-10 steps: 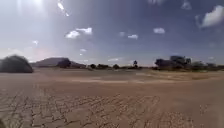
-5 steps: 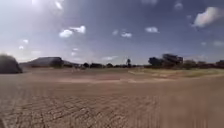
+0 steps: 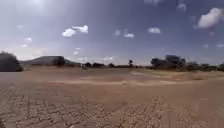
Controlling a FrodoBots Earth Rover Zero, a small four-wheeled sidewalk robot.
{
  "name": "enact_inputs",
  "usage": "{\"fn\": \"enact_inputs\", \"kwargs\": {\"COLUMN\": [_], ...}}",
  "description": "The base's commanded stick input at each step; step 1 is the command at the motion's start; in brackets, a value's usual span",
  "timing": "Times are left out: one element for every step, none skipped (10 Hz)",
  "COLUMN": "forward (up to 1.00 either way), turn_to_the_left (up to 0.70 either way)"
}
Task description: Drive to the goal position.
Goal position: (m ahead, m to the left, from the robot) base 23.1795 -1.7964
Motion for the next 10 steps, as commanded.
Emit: {"fn": "enact_inputs", "kwargs": {"forward": [0.85, 0.85, 0.85, 0.85, 0.85, 0.85, 0.85, 0.85, 0.85, 0.85], "turn_to_the_left": [0.00, 0.00, 0.00, 0.00, 0.00, 0.00, 0.00, 0.00, 0.00, 0.00]}}
